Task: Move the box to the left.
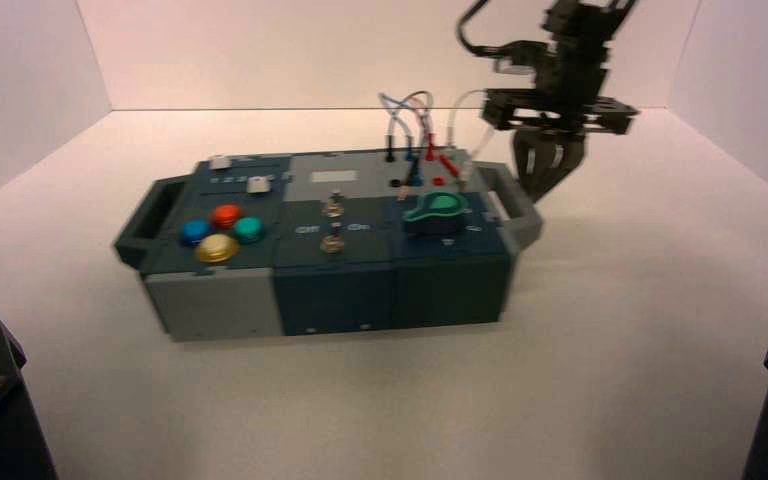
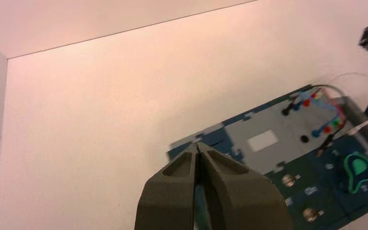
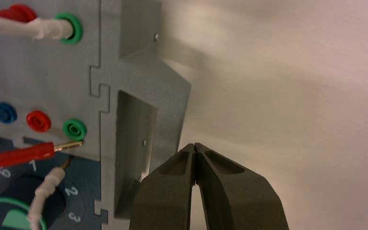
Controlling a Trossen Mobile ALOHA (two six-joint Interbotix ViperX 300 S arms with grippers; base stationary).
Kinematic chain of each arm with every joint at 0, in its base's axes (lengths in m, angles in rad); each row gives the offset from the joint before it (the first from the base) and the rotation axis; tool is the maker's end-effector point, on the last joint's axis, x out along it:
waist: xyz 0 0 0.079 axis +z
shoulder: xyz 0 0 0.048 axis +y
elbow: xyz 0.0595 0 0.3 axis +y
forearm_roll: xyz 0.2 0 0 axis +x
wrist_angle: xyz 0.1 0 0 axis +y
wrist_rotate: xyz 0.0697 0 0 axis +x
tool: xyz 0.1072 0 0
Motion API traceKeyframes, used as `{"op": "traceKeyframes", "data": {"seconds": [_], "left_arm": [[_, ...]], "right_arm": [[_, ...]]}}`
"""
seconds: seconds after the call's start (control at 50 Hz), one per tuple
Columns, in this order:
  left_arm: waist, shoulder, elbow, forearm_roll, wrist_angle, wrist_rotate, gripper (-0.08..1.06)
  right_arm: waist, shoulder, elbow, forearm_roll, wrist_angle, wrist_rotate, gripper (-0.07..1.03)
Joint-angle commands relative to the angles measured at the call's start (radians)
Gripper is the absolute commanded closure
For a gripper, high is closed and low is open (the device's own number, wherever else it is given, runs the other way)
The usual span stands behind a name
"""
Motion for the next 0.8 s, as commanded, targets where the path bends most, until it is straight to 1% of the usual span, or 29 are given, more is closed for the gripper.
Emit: {"op": "traceKeyframes", "data": {"seconds": [0.02,0.1,0.36,0.48,0.6,0.66,0.68,0.74,0.76,0.8], "left_arm": [[-0.002,-0.002,-0.012,0.0,-0.009,-0.002,1.01],[-0.003,-0.002,-0.011,0.0,-0.009,-0.003,1.01],[-0.002,-0.003,-0.008,-0.002,-0.008,-0.009,1.01],[0.005,-0.003,-0.008,0.0,-0.009,-0.009,1.01],[0.008,-0.002,-0.005,0.002,-0.011,-0.009,1.01],[0.012,-0.002,-0.005,0.005,-0.012,-0.006,1.01],[0.014,-0.003,-0.005,0.006,-0.012,-0.006,1.01],[0.025,-0.003,-0.002,0.008,-0.017,-0.003,1.01],[0.028,-0.005,0.002,0.011,-0.02,-0.002,1.01],[0.035,-0.008,0.006,0.012,-0.026,0.0,1.01]], "right_arm": [[0.074,0.0,-0.06,0.052,0.015,0.002,0.99],[0.098,0.012,-0.087,0.072,0.028,0.0,0.98],[0.189,0.055,-0.172,0.097,0.072,0.003,0.99],[0.216,0.071,-0.202,0.104,0.091,0.005,0.98],[0.221,0.075,-0.212,0.103,0.095,0.002,0.99],[0.215,0.074,-0.21,0.087,0.095,-0.003,0.99],[0.209,0.072,-0.209,0.075,0.095,-0.003,0.99],[0.187,0.063,-0.206,0.021,0.097,-0.002,0.99],[0.184,0.06,-0.204,0.012,0.097,0.0,0.99],[0.163,0.041,-0.199,-0.021,0.095,0.002,0.99]]}}
